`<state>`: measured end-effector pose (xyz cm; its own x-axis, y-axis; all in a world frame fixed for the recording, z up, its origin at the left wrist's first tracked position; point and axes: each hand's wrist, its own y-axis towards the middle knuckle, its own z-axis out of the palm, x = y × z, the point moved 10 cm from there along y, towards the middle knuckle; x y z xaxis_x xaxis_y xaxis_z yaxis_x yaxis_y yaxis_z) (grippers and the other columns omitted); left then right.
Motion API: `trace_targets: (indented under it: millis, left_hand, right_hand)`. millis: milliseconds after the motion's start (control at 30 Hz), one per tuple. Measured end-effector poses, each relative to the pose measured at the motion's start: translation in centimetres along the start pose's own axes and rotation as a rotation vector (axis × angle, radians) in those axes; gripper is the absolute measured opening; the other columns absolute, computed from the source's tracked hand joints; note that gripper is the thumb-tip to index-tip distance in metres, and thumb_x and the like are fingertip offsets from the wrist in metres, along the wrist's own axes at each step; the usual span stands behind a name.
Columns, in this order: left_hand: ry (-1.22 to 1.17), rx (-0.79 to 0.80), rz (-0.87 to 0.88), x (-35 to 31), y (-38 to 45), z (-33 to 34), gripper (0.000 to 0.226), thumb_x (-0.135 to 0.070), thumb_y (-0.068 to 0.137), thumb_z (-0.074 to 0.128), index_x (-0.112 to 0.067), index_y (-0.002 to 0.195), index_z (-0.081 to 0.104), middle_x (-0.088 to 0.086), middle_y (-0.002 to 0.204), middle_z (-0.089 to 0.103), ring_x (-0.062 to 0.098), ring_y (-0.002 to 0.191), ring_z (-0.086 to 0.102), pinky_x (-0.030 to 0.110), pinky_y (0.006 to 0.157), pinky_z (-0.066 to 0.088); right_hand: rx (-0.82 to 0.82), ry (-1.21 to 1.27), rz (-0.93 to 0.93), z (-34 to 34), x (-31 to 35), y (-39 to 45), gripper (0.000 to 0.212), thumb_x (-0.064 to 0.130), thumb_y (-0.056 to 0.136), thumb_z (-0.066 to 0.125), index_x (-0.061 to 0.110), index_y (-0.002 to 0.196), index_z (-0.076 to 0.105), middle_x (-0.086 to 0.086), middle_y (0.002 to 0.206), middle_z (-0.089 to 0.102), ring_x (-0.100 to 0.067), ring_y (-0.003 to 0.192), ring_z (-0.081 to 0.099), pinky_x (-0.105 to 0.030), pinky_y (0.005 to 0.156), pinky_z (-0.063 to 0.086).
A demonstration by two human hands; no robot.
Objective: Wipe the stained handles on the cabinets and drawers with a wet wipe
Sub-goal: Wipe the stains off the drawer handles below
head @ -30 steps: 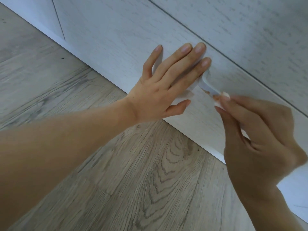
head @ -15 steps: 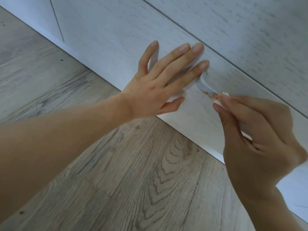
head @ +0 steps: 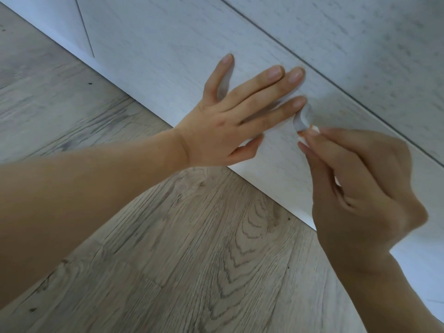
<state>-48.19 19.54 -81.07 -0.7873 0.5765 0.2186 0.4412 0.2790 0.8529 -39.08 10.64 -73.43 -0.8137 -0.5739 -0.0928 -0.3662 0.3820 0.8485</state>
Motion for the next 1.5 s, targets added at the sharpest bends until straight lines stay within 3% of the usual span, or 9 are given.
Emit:
trace_targets:
  millis: [200, 367, 533, 733, 900, 1033, 1133, 1267, 1500]
  left_hand:
    - [0.052, -0.054, 0.048, 0.4, 0.0, -0.3, 0.06, -0.025, 0.092, 0.048, -0.018, 0.148, 0.027, 0.014, 0.146, 0.026, 0.026, 0.139, 0.021, 0.048, 0.115, -0.002]
    - [0.051, -0.073, -0.006, 1.6, 0.2, 0.5, 0.073, -0.039, 0.095, 0.039, -0.018, 0.152, 0.001, 0.021, 0.146, 0.019, 0.02, 0.145, -0.008, 0.05, 0.114, -0.007]
    - [0.053, -0.106, 0.012, 1.4, 0.1, 0.8, 0.072, -0.046, 0.094, 0.035, -0.017, 0.152, 0.003, 0.007, 0.158, -0.013, 0.02, 0.145, -0.008, 0.051, 0.114, -0.007]
    - [0.041, -0.123, 0.013, 1.3, 0.1, 0.8, 0.072, -0.047, 0.094, 0.031, -0.017, 0.152, 0.001, 0.005, 0.157, -0.016, 0.02, 0.145, -0.009, 0.051, 0.114, -0.007]
    - [0.059, -0.146, 0.042, 1.2, 0.0, 0.8, 0.072, -0.048, 0.094, 0.027, -0.014, 0.152, 0.001, 0.007, 0.157, -0.015, 0.021, 0.145, -0.007, 0.052, 0.114, -0.006]
    - [0.058, -0.172, 0.048, 1.2, -0.1, 0.8, 0.071, -0.046, 0.094, 0.027, -0.013, 0.152, 0.002, 0.007, 0.158, -0.011, 0.021, 0.146, -0.004, 0.052, 0.114, -0.004]
    - [0.071, -0.185, 0.05, 1.1, -0.2, 1.0, 0.071, -0.047, 0.094, 0.026, -0.013, 0.152, 0.004, 0.007, 0.159, -0.002, 0.021, 0.146, -0.003, 0.052, 0.114, -0.003]
    - [0.078, -0.207, 0.058, 1.3, -0.2, 1.1, 0.071, -0.048, 0.093, 0.026, -0.013, 0.152, 0.007, 0.008, 0.159, -0.007, 0.022, 0.146, 0.0, 0.051, 0.116, -0.003]
    - [0.068, -0.217, 0.077, 1.2, -0.5, 1.1, 0.07, -0.046, 0.093, 0.028, -0.013, 0.152, 0.012, 0.008, 0.159, -0.004, 0.022, 0.146, 0.004, 0.051, 0.117, -0.001]
  right_hand:
    - [0.027, 0.054, 0.035, -0.9, -0.5, -0.6, 0.01, -0.003, 0.085, 0.071, -0.005, 0.094, 0.069, -0.006, 0.089, 0.063, -0.031, 0.071, 0.064, -0.031, 0.068, 0.053]
    - [0.031, 0.016, -0.004, 0.2, -0.1, 0.1, 0.005, -0.005, 0.083, 0.072, -0.006, 0.087, 0.072, -0.012, 0.085, 0.069, -0.028, 0.072, 0.065, -0.016, 0.082, 0.044]
    - [0.023, -0.012, 0.007, 1.0, 0.6, 0.4, 0.006, -0.003, 0.083, 0.072, -0.004, 0.089, 0.073, -0.011, 0.086, 0.071, -0.026, 0.073, 0.064, -0.016, 0.081, 0.044]
    - [-0.001, -0.024, 0.096, 0.8, 0.5, 0.8, 0.003, 0.002, 0.086, 0.071, 0.0, 0.086, 0.073, -0.008, 0.08, 0.069, -0.025, 0.07, 0.063, -0.012, 0.079, 0.041]
    - [-0.061, 0.065, 0.294, -1.2, -1.4, -0.2, 0.019, 0.008, 0.087, 0.072, 0.007, 0.102, 0.061, -0.001, 0.092, 0.061, -0.014, 0.078, 0.06, -0.008, 0.079, 0.042]
    - [0.007, 0.016, 0.186, -0.8, -0.7, -0.4, 0.013, 0.002, 0.086, 0.071, 0.001, 0.097, 0.065, -0.001, 0.089, 0.06, -0.024, 0.073, 0.062, -0.023, 0.07, 0.051]
    - [0.015, 0.001, 0.115, 0.4, 0.2, 0.5, 0.004, -0.001, 0.086, 0.071, -0.004, 0.088, 0.071, -0.006, 0.081, 0.065, -0.026, 0.07, 0.062, -0.016, 0.074, 0.045]
    - [0.014, -0.011, 0.087, 1.4, 0.8, 1.1, 0.003, -0.003, 0.085, 0.071, -0.004, 0.083, 0.073, -0.011, 0.079, 0.069, -0.024, 0.07, 0.059, -0.013, 0.076, 0.04]
    - [0.011, -0.092, 0.001, 1.6, 1.2, 1.0, 0.005, -0.008, 0.082, 0.071, -0.005, 0.08, 0.073, -0.014, 0.074, 0.069, -0.026, 0.067, 0.059, -0.024, 0.068, 0.044]
